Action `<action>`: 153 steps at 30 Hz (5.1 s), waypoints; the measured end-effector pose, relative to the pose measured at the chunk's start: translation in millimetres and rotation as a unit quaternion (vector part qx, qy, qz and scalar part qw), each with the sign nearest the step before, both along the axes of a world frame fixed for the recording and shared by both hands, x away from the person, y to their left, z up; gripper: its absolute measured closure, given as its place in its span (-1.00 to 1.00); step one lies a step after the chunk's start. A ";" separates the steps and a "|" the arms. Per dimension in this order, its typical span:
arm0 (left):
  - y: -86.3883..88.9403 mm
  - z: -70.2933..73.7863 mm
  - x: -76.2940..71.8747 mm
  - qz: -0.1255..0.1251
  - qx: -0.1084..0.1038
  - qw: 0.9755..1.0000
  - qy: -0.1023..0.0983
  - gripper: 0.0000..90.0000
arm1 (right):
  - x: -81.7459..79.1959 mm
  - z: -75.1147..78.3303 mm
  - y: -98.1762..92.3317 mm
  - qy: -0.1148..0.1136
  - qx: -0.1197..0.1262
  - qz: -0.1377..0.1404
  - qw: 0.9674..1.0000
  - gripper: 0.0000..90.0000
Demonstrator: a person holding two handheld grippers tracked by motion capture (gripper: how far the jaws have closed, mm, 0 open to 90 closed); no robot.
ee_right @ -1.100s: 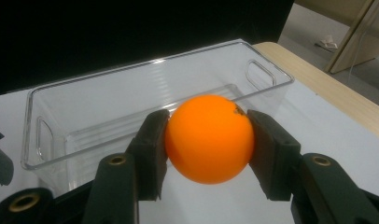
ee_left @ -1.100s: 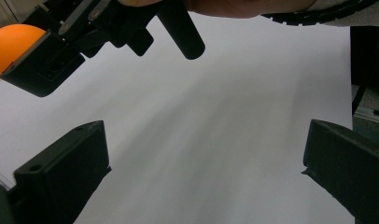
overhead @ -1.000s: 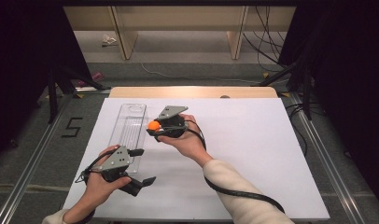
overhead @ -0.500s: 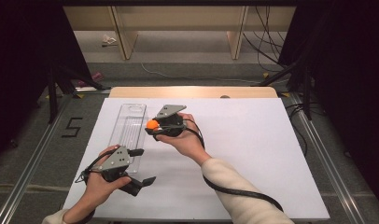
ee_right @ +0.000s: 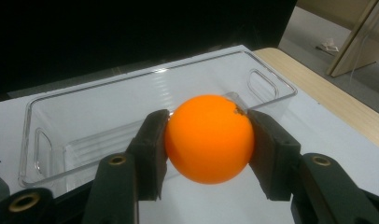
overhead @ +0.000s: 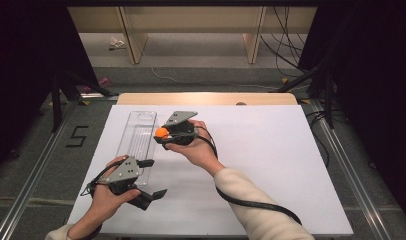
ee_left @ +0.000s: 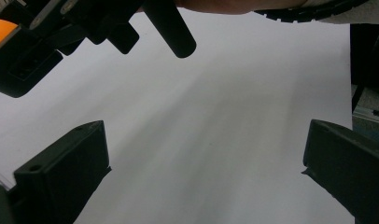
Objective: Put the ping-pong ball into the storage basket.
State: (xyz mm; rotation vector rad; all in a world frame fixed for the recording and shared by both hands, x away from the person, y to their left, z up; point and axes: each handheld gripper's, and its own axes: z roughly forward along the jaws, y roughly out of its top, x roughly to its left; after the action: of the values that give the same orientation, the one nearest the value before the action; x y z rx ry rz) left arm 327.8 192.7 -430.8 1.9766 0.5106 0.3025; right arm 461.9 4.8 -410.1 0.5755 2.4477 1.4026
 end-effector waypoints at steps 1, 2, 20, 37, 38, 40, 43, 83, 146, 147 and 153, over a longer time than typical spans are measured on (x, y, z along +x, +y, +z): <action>0.0 0.0 0.0 0.000 0.000 1.000 0.000 -1.00 | 0.2 0.1 0.2 0.000 -0.001 0.000 1.000 0.15; 0.0 0.0 0.0 0.000 0.000 1.000 0.000 -1.00 | 0.5 0.3 0.4 0.000 0.000 0.000 1.000 0.15; -0.2 0.0 -0.1 -0.001 0.000 1.000 0.001 -1.00 | 3.0 5.0 4.9 -0.004 0.001 0.001 1.000 0.15; -0.3 0.0 -0.1 -0.001 0.001 1.000 0.001 -1.00 | 5.7 8.6 11.0 -0.007 0.000 0.003 1.000 0.15; -0.3 0.0 -0.1 -0.001 0.001 1.000 0.001 -1.00 | 5.8 8.8 11.2 -0.006 0.001 0.003 1.000 0.15; -0.3 0.0 -0.1 0.000 0.001 1.000 0.001 -1.00 | 6.1 8.9 12.0 -0.007 0.001 0.004 1.000 0.15; -0.2 0.1 0.0 0.000 0.002 1.000 0.000 -1.00 | 6.5 9.5 13.1 -0.007 0.001 0.003 1.000 0.15; -0.6 0.0 -0.3 -0.002 0.003 1.000 0.000 -1.00 | 12.9 10.7 24.8 -0.005 -0.004 0.007 1.000 0.15; -0.8 0.2 -0.6 -0.004 0.005 1.000 -0.001 -1.00 | 24.1 8.4 57.7 0.002 -0.018 0.025 1.000 0.15; -0.8 0.1 -0.6 -0.004 0.005 1.000 -0.001 -1.00 | 24.2 8.5 58.4 0.003 -0.018 0.025 1.000 0.15; -1.0 0.2 -0.9 -0.005 0.005 1.000 -0.001 -1.00 | 25.1 7.7 62.1 0.004 -0.020 0.028 0.999 0.15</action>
State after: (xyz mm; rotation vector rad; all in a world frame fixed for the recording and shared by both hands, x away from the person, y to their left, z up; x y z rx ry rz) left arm 326.9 191.7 -430.6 1.9878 0.5002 0.3010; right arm 487.0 66.8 -402.4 0.5084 2.5100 1.3705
